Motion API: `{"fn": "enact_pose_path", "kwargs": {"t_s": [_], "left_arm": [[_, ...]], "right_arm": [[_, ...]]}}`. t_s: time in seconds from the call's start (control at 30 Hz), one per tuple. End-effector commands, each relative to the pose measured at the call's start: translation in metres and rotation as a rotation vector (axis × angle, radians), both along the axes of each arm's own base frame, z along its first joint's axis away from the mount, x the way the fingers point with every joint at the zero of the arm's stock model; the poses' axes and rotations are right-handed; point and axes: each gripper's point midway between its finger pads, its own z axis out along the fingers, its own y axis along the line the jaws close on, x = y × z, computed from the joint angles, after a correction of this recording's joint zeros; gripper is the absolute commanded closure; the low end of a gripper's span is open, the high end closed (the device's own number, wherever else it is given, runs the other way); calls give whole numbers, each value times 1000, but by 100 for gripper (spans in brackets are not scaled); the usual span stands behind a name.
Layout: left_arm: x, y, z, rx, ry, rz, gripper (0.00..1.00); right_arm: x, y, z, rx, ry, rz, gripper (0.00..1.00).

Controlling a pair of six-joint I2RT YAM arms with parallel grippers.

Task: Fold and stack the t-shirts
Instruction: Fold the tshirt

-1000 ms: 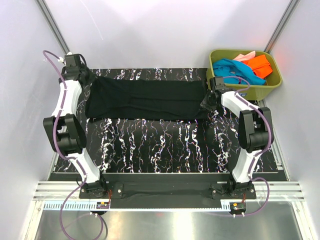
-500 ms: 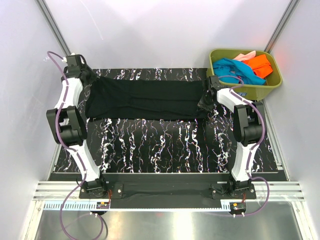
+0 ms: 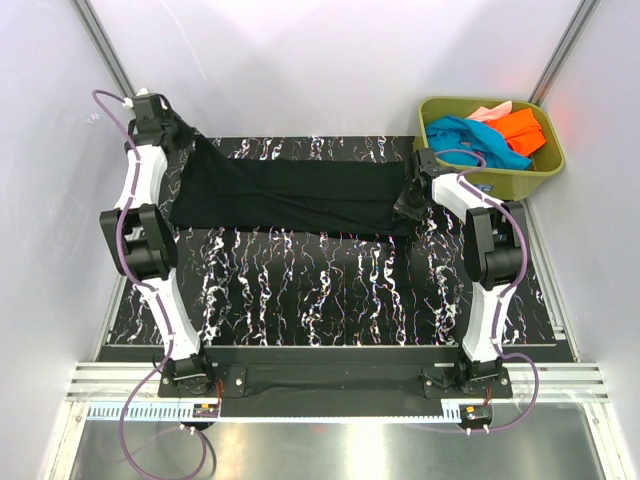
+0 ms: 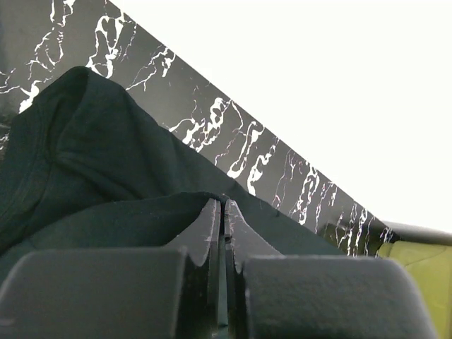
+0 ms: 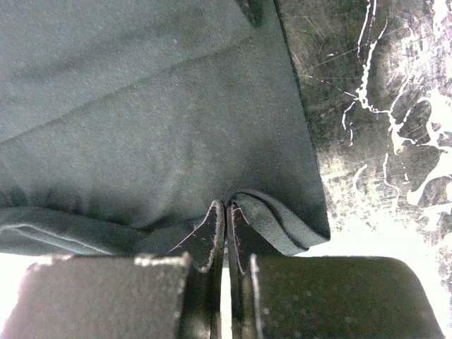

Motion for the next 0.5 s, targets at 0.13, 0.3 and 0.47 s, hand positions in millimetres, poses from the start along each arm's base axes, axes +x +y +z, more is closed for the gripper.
{"fn": "enact_pose_path", "kwargs": {"t_s": [0.13,0.3,0.47], "left_arm": [[32,8,1,-23,-85,17,100],[50,6,-21,-58,-97,4,100],[66,2,-22,-79,-131,-13,100]], "right_arm": [[59,-19,33,-39,-203,-99,97],[61,-19,30,-39,-200,-100,97],[59,-20,26,-43,-189,-107,96]]}}
